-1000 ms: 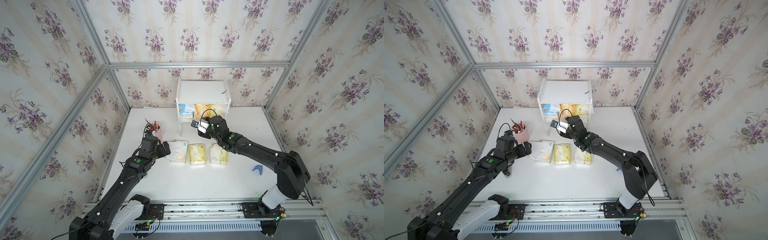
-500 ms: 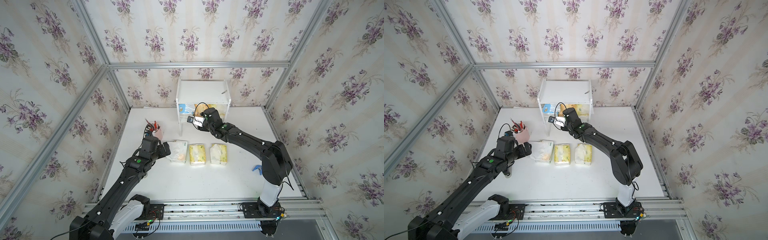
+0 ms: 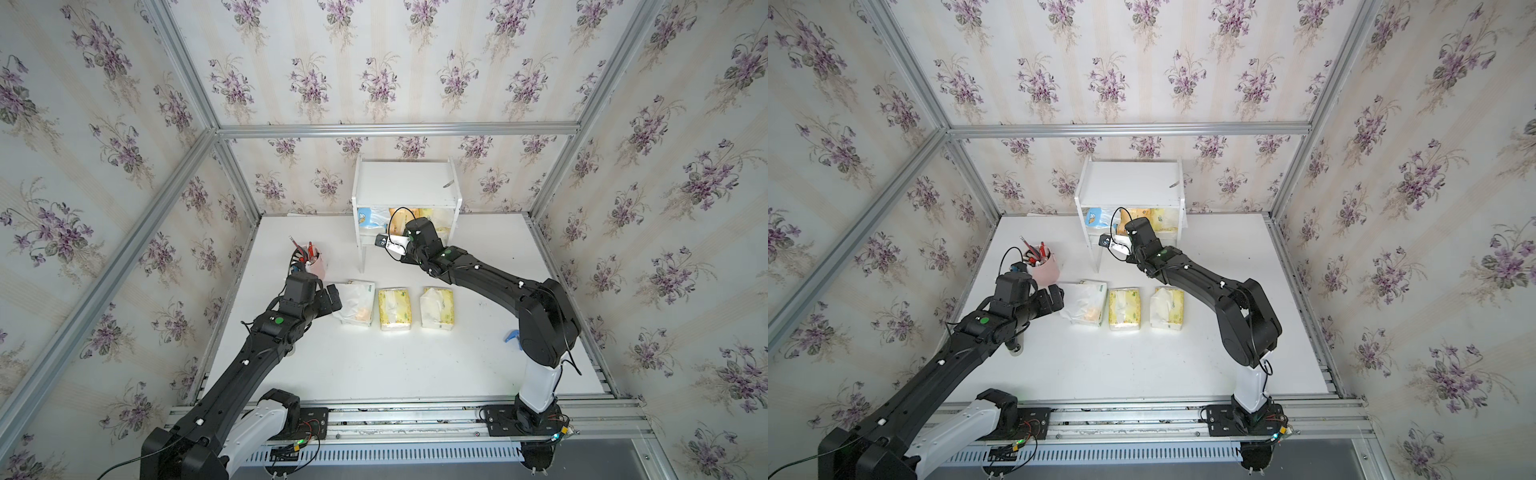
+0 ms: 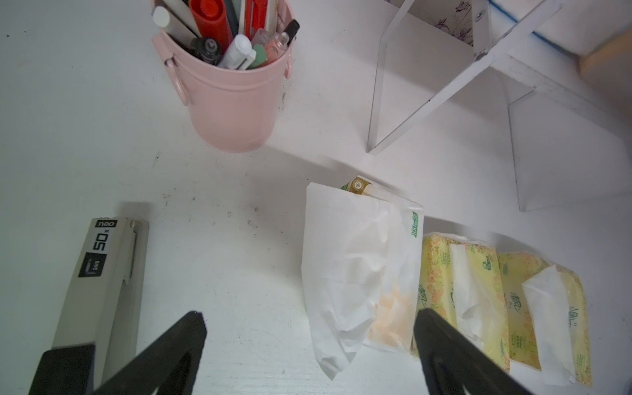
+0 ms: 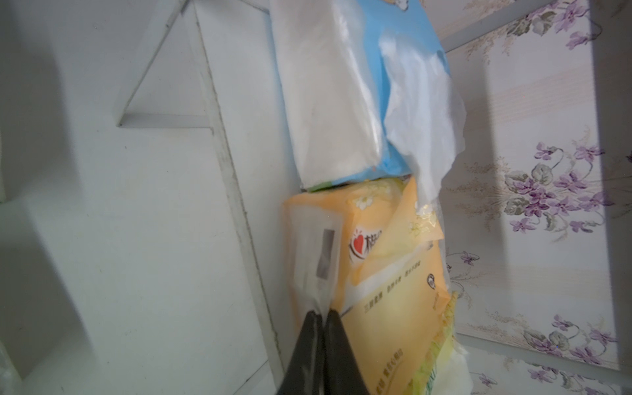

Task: Remove the tissue boxes from the shelf
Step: Pick up a box of tissues from the shelf.

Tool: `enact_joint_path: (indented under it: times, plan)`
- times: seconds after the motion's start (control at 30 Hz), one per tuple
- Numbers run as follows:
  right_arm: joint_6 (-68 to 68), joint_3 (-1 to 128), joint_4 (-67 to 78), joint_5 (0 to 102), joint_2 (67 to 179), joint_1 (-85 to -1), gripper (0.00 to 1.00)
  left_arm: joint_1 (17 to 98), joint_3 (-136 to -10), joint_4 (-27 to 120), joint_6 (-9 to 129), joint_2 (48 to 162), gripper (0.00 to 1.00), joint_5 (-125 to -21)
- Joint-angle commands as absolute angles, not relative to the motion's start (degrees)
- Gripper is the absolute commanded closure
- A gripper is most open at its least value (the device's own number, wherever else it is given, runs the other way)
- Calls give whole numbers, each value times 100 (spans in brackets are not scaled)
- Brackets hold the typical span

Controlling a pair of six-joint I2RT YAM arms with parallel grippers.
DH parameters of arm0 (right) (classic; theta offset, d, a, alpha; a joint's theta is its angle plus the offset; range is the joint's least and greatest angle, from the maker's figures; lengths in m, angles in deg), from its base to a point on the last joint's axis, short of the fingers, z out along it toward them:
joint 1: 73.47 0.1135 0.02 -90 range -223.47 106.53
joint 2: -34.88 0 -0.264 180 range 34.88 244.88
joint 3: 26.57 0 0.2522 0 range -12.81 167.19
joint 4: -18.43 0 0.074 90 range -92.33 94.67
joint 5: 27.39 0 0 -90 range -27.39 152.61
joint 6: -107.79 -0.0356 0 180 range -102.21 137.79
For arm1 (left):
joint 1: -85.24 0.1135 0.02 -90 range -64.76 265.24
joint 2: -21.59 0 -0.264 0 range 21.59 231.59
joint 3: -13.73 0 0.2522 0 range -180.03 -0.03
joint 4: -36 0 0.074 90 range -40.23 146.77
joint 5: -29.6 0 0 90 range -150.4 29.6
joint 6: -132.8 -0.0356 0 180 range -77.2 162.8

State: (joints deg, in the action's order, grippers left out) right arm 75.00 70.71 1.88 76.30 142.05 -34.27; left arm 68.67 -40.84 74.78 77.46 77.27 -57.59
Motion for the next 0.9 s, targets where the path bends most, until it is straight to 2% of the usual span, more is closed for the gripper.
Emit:
enact_joint_path:
  times: [0.0,0.03,0.23,0.43,0.87]
  plan:
    - [7391,7039,209,7588,14083,-3428,98,6865,-4097,7464,7743,7714,1,-5768]
    - [7386,7011,252,7594,14048,-3425,100,6863,-4098,7464,7743,7705,1,-5769]
    - [7343,6868,379,7493,13685,-3421,100,6864,-4149,7456,7740,7676,1,-5835]
    - [7194,6646,322,7250,13090,-3407,100,6872,-4279,7261,7914,7687,1,-6383]
    - [6830,5458,86,7247,11316,-2945,100,6944,-4560,5747,9400,8270,1,-8865]
